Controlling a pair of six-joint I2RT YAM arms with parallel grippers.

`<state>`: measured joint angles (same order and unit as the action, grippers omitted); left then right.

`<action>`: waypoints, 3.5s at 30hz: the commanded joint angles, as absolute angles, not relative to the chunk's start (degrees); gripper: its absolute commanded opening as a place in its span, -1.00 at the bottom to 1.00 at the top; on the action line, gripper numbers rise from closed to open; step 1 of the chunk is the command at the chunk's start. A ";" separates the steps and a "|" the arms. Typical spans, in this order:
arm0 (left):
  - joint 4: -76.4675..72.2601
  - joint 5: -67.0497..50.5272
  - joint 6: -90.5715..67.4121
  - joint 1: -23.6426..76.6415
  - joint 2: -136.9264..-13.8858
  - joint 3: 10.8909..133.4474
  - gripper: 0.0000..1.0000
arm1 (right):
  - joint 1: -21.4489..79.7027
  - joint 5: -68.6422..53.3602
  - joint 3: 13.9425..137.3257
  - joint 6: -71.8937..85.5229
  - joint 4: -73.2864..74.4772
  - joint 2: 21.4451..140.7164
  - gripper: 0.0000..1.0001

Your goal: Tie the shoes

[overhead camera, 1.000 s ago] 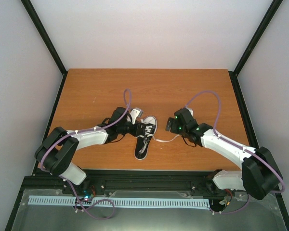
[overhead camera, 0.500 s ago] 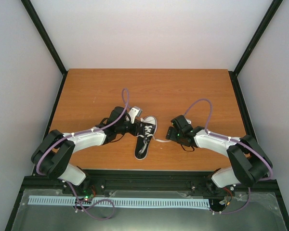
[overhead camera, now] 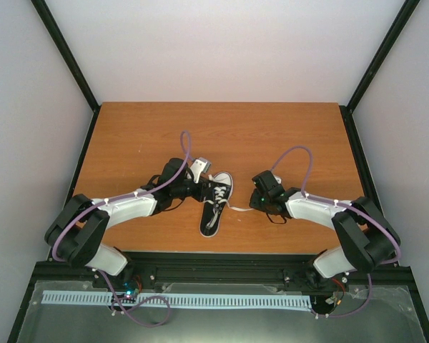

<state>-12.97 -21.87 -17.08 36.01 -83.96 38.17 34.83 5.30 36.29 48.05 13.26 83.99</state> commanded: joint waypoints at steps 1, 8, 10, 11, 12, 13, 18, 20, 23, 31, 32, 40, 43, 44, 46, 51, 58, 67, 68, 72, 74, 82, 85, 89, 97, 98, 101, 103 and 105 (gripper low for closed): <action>-13.45 -22.83 -15.64 35.93 -83.36 38.47 -0.98 | 35.07 5.63 37.09 46.87 12.48 86.45 -0.49; -13.45 -23.30 -15.25 35.95 -83.40 38.53 -0.98 | 35.17 6.45 37.59 46.24 13.56 86.46 -0.94; -13.53 -23.83 -14.98 35.95 -83.51 38.63 -0.98 | 35.16 7.70 38.76 45.54 14.86 85.01 -0.94; -13.47 -24.19 -14.90 35.95 -83.72 38.69 -0.98 | 35.20 8.21 39.36 44.91 15.31 83.86 -0.94; -13.38 -24.62 -14.70 35.95 -83.93 38.83 -0.97 | 35.19 8.49 39.88 44.22 15.38 82.37 -0.94; -13.29 -25.24 -14.60 35.95 -84.13 39.00 -0.97 | 35.22 8.41 40.38 43.62 15.19 80.84 -0.94; -15.05 -30.09 -14.58 35.95 -85.42 39.45 -0.90 | 35.23 2.82 43.21 40.02 9.72 73.68 -0.94; -16.10 -32.17 -14.80 35.95 -85.82 39.38 -0.88 | 35.21 1.10 45.16 39.34 8.57 73.05 -0.94; -17.55 -35.09 -15.13 35.95 -86.32 39.25 -0.84 | 35.24 -1.36 48.20 38.36 7.64 73.82 -0.94; -19.49 -38.59 -15.96 35.95 -88.70 39.86 -0.78 | 35.41 -6.19 51.10 37.90 3.63 76.08 -0.95; -19.32 -38.48 -15.93 35.95 -89.00 40.03 -0.78 | 35.42 -6.76 51.21 38.11 3.28 76.07 -0.94; -18.57 -38.35 -16.12 35.95 -92.09 41.93 -0.68 | 36.12 -8.03 52.50 38.38 2.40 75.10 -0.94; -19.06 -38.75 -16.56 35.95 -92.91 42.16 -0.60 | 36.21 -8.65 52.80 38.68 2.02 75.14 -0.94; -19.07 -38.70 -16.53 35.95 -93.06 42.31 -0.58 | 36.29 -8.93 52.89 38.80 1.82 75.09 -0.94; -18.91 -38.67 -16.51 35.95 -93.49 42.60 -0.51 | 36.38 -9.32 53.03 38.99 1.51 75.06 -0.95; -19.43 -39.55 -16.51 35.95 -93.54 42.60 -0.33 | 36.64 -9.43 53.13 39.51 1.16 74.62 -0.94; -21.34 -40.19 -16.36 36.22 -92.15 41.38 0.01 | 36.73 -9.95 54.00 39.88 1.15 74.29 -0.94; -15.12 -33.60 -12.58 37.97 -90.67 44.13 0.20 | 37.13 -10.92 55.68 41.16 1.06 73.39 -0.94; -14.61 -33.05 -12.36 37.97 -90.30 44.30 0.22 | 37.24 -11.02 55.88 41.33 1.05 73.51 -0.95; -13.53 -32.62 -11.53 37.97 -89.27 44.56 0.28 | 37.89 -11.13 57.15 41.41 1.15 74.38 -0.94; -13.01 -32.73 -11.12 37.95 -89.19 44.90 0.28 | 38.32 -11.24 58.00 41.27 1.34 75.05 -0.94; -11.69 -35.44 -9.80 38.10 -89.62 45.96 0.23 | 39.63 -10.46 59.77 41.39 1.50 76.96 -0.94; -11.46 -35.84 -8.97 38.55 -89.46 45.74 0.07 | 39.79 -10.14 60.37 41.63 2.30 77.67 -0.94; -11.50 -37.26 -8.26 39.08 -89.79 45.76 -0.23 | 39.73 -9.43 61.29 41.73 4.00 78.50 -0.94; -14.06 -38.98 -8.87 39.11 -88.95 42.91 -0.57 | 39.55 -8.48 64.84 40.54 7.97 80.32 -0.94; -14.06 -39.36 -8.83 39.10 -89.07 42.82 -0.61 | 39.55 -9.48 65.56 40.29 8.27 81.14 -0.94; -13.61 -39.94 -8.50 39.11 -89.07 42.76 -0.73 | 39.55 -12.60 67.74 39.27 8.68 83.43 -0.95; -13.45 -39.74 -8.44 39.11 -88.70 42.44 -0.82 | 39.55 -13.31 68.96 38.61 9.45 84.80 -0.95; -13.61 -39.57 -8.56 39.07 -88.18 41.99 -0.90 | 39.55 -13.54 69.95 37.57 10.38 86.16 -0.94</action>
<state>-12.14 -38.04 -9.63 38.44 -90.28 42.59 39.33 -11.44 67.16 39.92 8.60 83.99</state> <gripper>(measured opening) 0.079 0.029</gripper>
